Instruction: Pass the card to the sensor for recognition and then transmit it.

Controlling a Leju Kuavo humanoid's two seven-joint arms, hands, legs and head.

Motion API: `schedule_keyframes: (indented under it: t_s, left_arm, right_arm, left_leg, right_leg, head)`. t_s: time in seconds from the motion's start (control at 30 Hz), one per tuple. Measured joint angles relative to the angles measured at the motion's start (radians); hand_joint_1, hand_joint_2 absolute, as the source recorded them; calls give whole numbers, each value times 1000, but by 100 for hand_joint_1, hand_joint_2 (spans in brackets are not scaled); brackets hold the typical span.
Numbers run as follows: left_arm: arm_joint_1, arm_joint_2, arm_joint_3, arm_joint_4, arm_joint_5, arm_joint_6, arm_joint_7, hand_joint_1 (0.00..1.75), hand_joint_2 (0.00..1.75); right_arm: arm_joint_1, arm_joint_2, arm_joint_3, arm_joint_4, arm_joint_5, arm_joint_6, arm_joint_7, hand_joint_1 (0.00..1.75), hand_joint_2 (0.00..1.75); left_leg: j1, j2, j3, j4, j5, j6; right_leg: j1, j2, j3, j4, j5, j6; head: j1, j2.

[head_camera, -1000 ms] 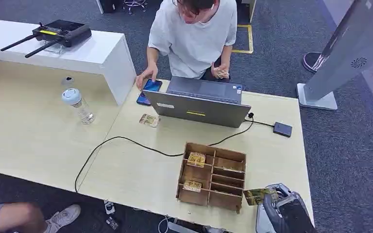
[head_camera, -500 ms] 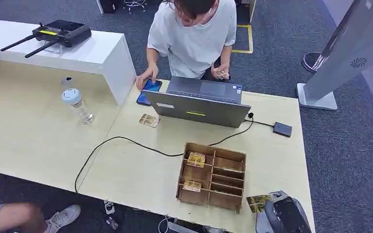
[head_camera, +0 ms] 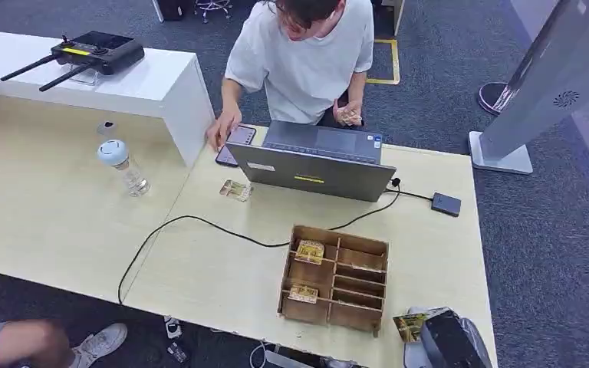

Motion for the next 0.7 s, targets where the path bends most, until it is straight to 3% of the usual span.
schedule_keyframes:
  t_s: [0.7]
  left_arm:
    - [0,0,0,0,6,0,3,0,0]
  right_arm:
    - [5,0,-52,4,4,-11,12,175,175]
  left_leg:
    - [0,0,0,0,0,0]
  right_leg:
    - [0,0,0,0,0,0]
  head:
    - [0,0]
